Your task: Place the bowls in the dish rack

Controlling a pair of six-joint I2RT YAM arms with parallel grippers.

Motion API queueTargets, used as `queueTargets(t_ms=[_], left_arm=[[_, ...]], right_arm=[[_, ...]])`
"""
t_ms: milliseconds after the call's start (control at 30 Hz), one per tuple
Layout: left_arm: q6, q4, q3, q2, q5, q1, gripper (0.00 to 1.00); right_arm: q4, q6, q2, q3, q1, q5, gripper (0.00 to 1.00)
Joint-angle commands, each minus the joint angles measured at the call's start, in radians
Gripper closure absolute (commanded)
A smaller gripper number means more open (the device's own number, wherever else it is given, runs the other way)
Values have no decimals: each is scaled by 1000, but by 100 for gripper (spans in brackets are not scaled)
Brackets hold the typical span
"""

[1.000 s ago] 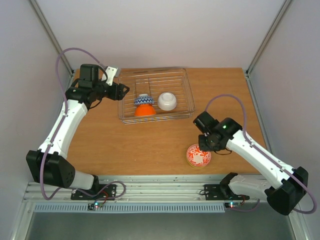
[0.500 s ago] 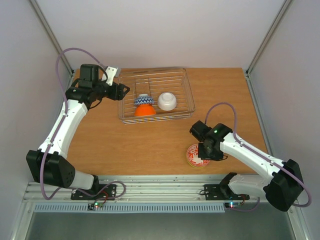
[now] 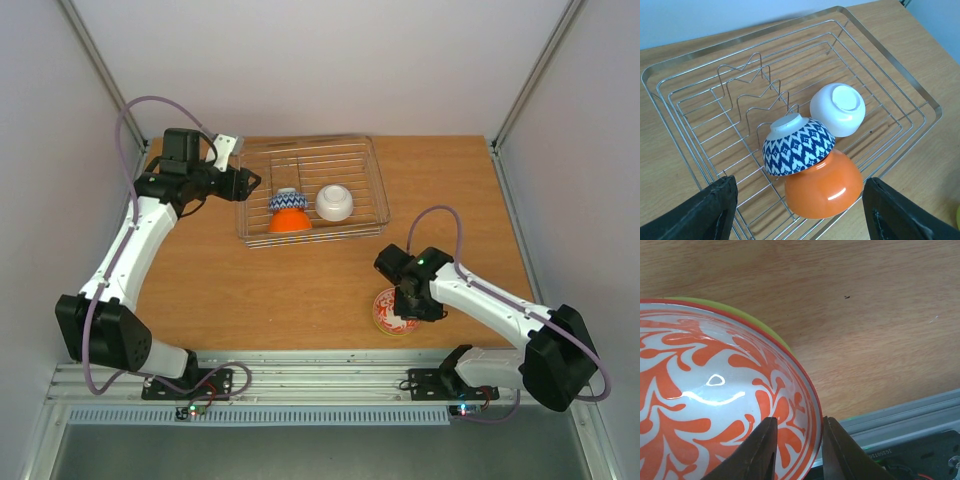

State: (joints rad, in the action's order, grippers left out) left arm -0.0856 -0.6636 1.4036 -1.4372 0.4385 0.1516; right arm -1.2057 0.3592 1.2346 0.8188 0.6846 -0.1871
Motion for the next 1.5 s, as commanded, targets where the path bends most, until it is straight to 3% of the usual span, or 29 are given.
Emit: queueTargets(t_ms=[0,67,200,500,667,900,1033,1267,1467], left_arm=[[6,13,-1,-7,12,-1,30],[6,12,0,-7,12,-1,30],[6,12,-1,-4,13,-1,30],[7,15,-1,-4,16,-1,30],[8,13,0,1,14,-1,30],[6,11,3,11,8,-1,30],[2,17,-2,28,-7,-1,30],[-14,18,-5,38,-51,-1,30],[-29,32,-14,55,-131,-7,30]], right_arm=[[19,21,7,-14,4,-19,74],[18,23,5,-14,4,-20,79],[8,40,-8,-13,4,-38,98],[-102,77,-114,83,62,-139,99],[-216,55,-108,245,126,-259,99],[-172,-229,10,520,143,-452,99],[-35,-482,111,668,144,-591,99],[680,-1143,302,692,123,-621,99],[1070,-1415,517,760,37,-545,99]])
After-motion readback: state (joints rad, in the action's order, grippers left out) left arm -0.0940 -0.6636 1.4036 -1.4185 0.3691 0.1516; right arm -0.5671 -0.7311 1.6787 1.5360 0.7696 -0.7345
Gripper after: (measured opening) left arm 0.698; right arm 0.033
